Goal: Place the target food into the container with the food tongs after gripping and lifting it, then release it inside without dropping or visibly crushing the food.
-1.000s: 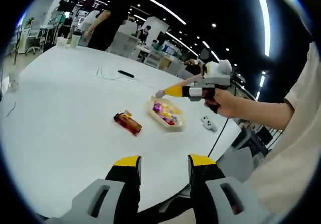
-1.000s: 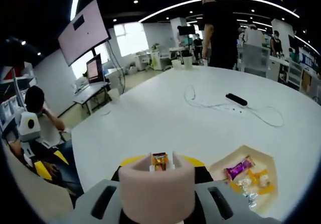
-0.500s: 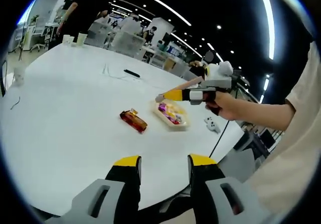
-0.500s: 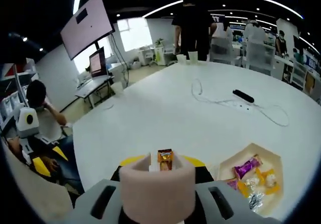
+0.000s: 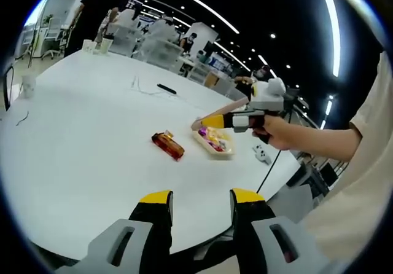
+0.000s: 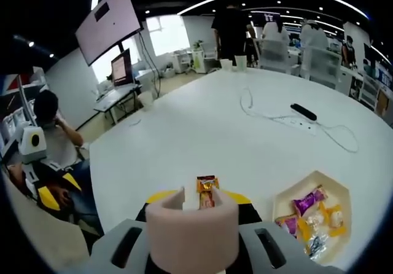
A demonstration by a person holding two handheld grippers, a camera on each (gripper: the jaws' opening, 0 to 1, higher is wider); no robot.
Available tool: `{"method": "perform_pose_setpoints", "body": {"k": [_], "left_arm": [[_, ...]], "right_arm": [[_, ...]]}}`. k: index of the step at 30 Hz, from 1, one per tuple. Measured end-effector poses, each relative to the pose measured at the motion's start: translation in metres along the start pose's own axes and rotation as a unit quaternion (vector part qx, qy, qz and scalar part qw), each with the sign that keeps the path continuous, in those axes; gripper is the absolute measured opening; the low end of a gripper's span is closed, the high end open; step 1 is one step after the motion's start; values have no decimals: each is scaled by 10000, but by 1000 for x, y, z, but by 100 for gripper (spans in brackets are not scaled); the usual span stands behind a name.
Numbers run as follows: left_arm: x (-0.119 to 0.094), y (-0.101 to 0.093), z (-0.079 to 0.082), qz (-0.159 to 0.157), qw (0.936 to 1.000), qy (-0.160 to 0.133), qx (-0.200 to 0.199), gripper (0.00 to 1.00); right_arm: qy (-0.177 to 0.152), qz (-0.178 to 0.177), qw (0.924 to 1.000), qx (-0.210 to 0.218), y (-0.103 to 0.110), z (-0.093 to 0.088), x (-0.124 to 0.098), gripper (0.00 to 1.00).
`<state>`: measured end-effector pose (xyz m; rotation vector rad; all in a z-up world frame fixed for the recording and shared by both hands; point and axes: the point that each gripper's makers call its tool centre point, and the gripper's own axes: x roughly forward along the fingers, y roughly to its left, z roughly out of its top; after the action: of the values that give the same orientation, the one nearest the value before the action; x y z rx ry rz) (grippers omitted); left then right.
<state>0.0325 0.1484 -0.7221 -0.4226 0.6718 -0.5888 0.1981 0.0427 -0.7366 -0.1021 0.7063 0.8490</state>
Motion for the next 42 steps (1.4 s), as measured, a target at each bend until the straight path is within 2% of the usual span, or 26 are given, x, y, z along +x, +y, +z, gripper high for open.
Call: {"method": "perform_pose_setpoints", "body": {"k": [5,12,27,30,36,42], "left_arm": [[-1,1,-2,16,10000,14,-48,36],[0,3,-4,12,10000,47,-65,36],[5,3,-2,-12,9999,87,-58,36],[5,4,-2,-11,9999,96,-65,36],[6,6,0,-18,9999,98,-52,36],[5,8,-2,7,9999,112,-97,36]], "right_arm": [[98,14,9999,-68,1,-6,3,21],[119,-19,9999,-108,0,-8,4,14],[190,-124,9995,-241,-3,-12,11,7],[188,-88,9995,-253,-2,-12,12,8],[260,-3,9996,-112,-1,-15,16,19],[393,39,9992,-75,1,-24,24,22]]}}
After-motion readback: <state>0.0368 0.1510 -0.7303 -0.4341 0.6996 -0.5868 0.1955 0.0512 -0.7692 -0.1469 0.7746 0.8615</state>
